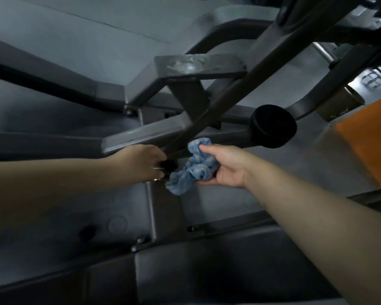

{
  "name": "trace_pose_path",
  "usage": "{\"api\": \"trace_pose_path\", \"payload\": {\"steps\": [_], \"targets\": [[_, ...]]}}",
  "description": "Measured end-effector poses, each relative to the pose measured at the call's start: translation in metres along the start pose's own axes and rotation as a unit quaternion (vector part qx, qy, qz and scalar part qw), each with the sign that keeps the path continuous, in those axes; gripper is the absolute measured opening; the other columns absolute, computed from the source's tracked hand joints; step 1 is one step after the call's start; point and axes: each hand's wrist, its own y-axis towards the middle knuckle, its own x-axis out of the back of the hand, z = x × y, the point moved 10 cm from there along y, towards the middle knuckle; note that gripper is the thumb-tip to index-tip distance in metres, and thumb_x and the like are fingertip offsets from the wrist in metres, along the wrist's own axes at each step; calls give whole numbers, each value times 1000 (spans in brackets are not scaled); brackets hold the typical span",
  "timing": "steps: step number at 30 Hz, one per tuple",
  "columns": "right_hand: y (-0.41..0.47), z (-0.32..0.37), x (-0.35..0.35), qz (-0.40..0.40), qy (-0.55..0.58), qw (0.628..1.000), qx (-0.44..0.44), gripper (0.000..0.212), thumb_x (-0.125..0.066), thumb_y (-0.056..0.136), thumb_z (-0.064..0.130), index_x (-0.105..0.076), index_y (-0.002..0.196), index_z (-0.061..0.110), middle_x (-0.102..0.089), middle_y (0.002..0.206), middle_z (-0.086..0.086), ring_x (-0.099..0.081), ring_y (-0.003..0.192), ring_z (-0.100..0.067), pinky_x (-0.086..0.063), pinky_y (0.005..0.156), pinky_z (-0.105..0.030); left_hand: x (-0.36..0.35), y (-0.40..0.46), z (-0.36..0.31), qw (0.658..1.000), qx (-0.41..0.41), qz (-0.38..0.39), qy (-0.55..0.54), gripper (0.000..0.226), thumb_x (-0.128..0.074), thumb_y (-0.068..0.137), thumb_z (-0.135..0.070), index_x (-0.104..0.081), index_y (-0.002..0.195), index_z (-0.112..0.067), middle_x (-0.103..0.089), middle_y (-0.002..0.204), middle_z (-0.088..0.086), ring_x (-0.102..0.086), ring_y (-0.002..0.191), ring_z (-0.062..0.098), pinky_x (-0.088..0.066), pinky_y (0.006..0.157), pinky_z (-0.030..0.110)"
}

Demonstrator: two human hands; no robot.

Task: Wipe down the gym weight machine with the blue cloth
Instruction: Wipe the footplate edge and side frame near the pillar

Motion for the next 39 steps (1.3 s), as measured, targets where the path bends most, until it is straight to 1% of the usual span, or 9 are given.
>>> {"api": "trace_pose_path", "payload": {"steps": [4,10,14,16,19,22,29,32,39], "targets": [[-7,-6,-34,53,-65,996,42,27,-47,95,5,-46,111,27,-61,99,-5,-61,81,-26,-48,74,-51,0,-23,19,991,24,-53,-122,47,-74,78,-16,-58,121,-8,-63,113,3,-59,104,12,-44,93,21],[-13,-15,-65,141,-84,985,53,55,-51,88,-8,-39,131,23,-60,124,-14,-61,109,-34,-45,94,-57,-21,-36,42,958,61,-82,-269,81,-76,73,-20,-34,142,-19,-41,142,2,-41,127,11,-36,97,19],[-9,-21,-69,123,-76,987,65,72,-39,81,-26,-38,137,18,-56,128,-16,-56,116,-33,-47,94,-48,-5,-48,53,952,50,-137,-268,12,-70,81,-10,-62,81,-19,-67,110,11,-61,98,10,-44,81,15],[-9,-23,-66,104,-56,991,61,65,-34,81,-28,-44,129,16,-59,120,-16,-55,116,-34,-48,90,-45,5,-56,63,941,50,-179,-283,21,-65,84,-7,-58,68,-18,-71,92,7,-60,75,-3,-43,71,10],[-9,-30,-70,115,-33,992,46,62,-36,82,-27,-45,128,13,-63,108,-13,-59,110,-33,-52,84,-42,-3,-62,59,940,47,-139,-309,10,-71,80,-17,-63,75,-21,-67,79,-11,-59,66,-11,-45,68,8],[-9,-33,-81,139,-31,989,43,55,-41,82,-24,-47,124,11,-64,106,-12,-64,93,-27,-54,79,-42,-21,-63,49,960,49,-104,-256,16,-76,75,-17,-69,88,-11,-70,89,0,-65,83,7,-51,78,18],[13,-30,-65,88,-165,981,52,51,-61,79,-12,-50,122,11,-65,112,-12,-65,94,-26,-54,81,-45,13,-72,85,909,87,-254,-318,23,-51,92,-10,-49,70,-17,-47,64,-3,-41,51,0,-35,54,17],[21,-23,-44,32,-269,961,51,54,-71,75,-2,-54,123,16,-66,113,-6,-64,99,-23,-49,92,-45,18,-77,110,876,128,-278,-374,24,-47,95,-13,-46,72,-20,-44,65,-1,-43,56,7,-38,55,25],[27,-6,-27,-27,-379,920,95,42,-75,76,6,-51,108,21,-60,113,-13,-62,89,-24,-52,73,-38,26,-78,133,902,164,-294,-271,9,-50,95,-24,-49,92,-16,-45,72,-5,-39,61,9,-33,54,24]]}}
